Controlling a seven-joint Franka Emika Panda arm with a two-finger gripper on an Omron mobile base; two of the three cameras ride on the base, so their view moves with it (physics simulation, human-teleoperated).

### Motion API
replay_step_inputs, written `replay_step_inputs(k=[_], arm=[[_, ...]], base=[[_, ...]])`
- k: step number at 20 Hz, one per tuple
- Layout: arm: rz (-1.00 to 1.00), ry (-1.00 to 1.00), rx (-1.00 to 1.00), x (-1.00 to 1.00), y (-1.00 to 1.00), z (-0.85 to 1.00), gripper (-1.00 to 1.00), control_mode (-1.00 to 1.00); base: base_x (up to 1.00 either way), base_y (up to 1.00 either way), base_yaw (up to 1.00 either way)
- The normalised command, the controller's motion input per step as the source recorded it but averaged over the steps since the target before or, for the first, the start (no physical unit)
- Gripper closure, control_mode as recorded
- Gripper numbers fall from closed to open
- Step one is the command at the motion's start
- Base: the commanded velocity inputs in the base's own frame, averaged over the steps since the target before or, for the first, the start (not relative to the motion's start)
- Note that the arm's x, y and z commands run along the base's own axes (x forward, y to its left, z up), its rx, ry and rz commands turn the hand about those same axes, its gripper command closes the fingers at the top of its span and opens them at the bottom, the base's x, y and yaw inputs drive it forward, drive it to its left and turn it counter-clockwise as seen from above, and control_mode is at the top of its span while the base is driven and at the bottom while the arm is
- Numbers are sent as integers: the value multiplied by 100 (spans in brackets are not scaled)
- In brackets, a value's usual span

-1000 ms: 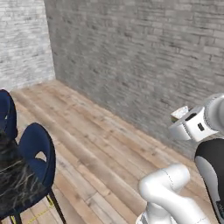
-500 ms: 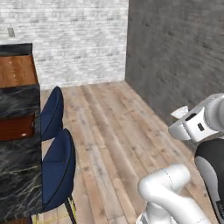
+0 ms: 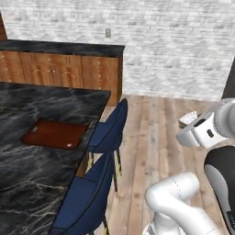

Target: Take the cupcake and cake from the fridge and place them on the empty tray on the dining counter.

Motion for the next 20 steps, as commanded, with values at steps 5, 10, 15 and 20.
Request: replay_step_inputs(k=[5, 10, 15, 20], arm=[[0, 0, 0, 0, 0, 0, 100, 100], [0, 0, 0, 0, 0, 0, 100, 100], [0, 0, 0, 0, 0, 0, 100, 100], [0, 0, 0, 0, 0, 0, 100, 100]], base=[[87, -66, 65], [90, -61, 61], [53, -16, 66], [42, 0, 64]])
